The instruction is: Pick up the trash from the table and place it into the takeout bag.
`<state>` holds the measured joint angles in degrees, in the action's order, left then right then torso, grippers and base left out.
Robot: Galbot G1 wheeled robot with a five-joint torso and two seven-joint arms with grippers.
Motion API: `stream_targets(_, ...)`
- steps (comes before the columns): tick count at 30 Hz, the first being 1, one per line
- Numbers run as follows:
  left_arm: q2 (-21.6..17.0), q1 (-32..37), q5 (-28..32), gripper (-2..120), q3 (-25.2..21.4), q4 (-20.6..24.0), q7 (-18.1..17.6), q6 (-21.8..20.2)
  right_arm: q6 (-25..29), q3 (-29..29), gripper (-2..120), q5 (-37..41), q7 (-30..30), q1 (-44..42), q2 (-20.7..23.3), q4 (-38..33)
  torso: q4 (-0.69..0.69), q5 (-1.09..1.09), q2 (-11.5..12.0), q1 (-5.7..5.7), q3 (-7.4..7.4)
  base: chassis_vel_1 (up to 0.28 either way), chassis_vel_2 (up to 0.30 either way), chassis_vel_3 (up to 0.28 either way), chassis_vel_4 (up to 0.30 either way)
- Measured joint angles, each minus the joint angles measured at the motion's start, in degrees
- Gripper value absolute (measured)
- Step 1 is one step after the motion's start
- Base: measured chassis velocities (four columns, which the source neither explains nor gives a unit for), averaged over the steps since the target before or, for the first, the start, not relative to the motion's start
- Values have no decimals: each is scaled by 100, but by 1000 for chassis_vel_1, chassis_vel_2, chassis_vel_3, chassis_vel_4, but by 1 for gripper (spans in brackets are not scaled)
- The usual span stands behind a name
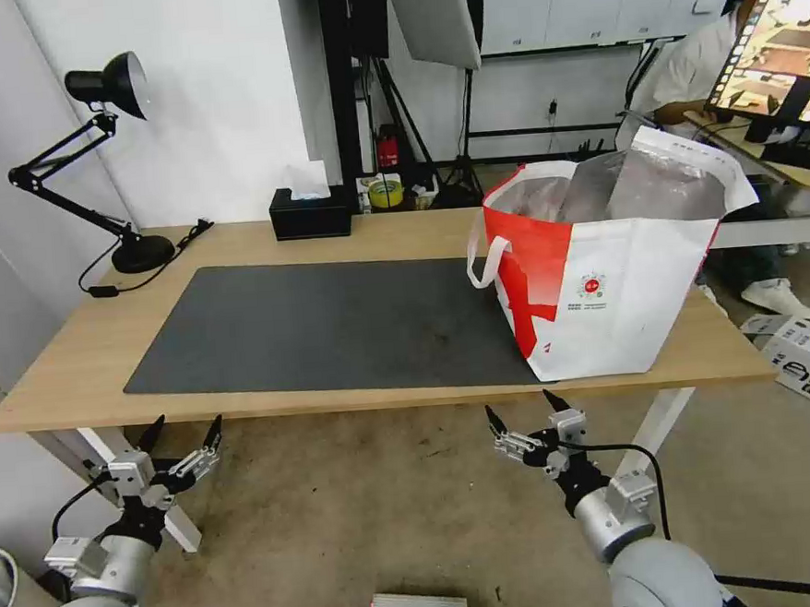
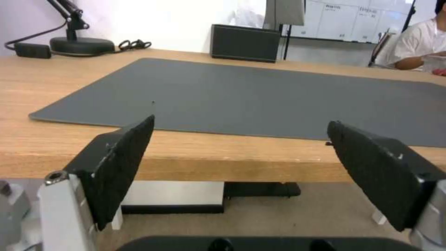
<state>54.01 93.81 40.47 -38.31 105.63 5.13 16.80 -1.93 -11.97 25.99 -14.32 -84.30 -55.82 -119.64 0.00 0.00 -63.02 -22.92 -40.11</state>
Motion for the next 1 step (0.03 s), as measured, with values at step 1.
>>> stream_targets(1, 0, 0, 0, 100, 1, 0, 0, 0, 0, 0, 100, 0, 0, 0, 0, 0, 0, 0, 0, 0, 0, 0, 0, 0, 0)
